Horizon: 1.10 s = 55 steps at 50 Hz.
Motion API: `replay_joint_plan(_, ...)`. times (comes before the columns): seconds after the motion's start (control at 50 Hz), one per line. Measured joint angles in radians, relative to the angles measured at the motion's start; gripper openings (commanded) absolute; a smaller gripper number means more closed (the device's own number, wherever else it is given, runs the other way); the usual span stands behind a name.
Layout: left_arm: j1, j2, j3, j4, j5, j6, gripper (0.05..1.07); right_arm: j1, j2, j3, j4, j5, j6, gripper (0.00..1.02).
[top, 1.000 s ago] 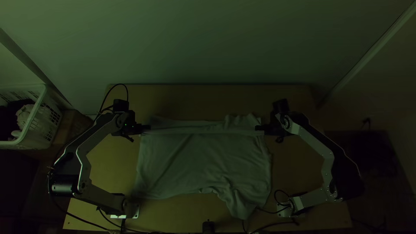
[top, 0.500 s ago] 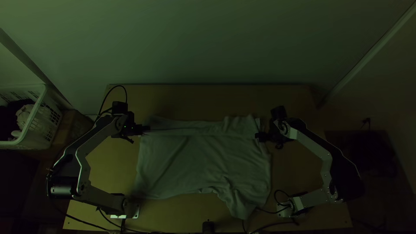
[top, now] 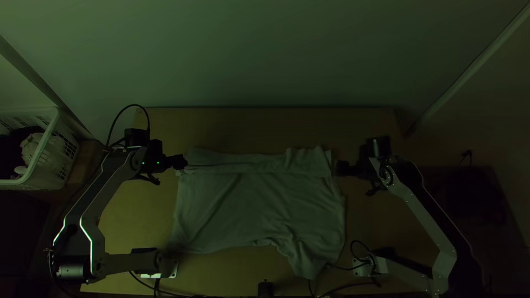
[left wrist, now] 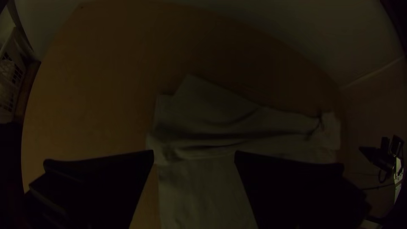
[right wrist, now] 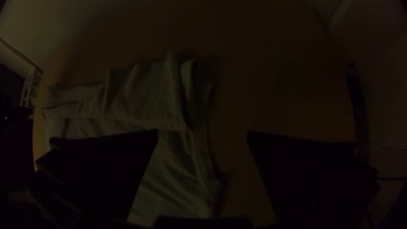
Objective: Fold the t-shirt
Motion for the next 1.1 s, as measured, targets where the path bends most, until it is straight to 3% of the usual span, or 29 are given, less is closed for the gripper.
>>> replay_joint_plan(0.52, 0.036, -0.264, 0.01, -0.404, 0.014, 0.101, 1.02, 0.022, -0.181, -0.003, -0.295, 0.0, 0.074, 0.97)
replay_joint_plan(0.86, 0.06, -0.341, -0.047, -0.718, -0.084, 0.216, 1.02, 0.104, -0.212, -0.035, -0.489, -0.004, 0.164, 0.97)
replay_joint_plan(0.96, 0.048, -0.354, -0.072, -0.758, -0.129, 0.243, 1.02, 0.121, -0.212, -0.035, -0.512, -0.024, 0.176, 0.97)
replay_joint_plan(1.1, -0.01, -0.359, -0.12, -0.787, -0.192, 0.254, 1.02, 0.137, -0.212, -0.051, -0.546, -0.1, 0.203, 0.97)
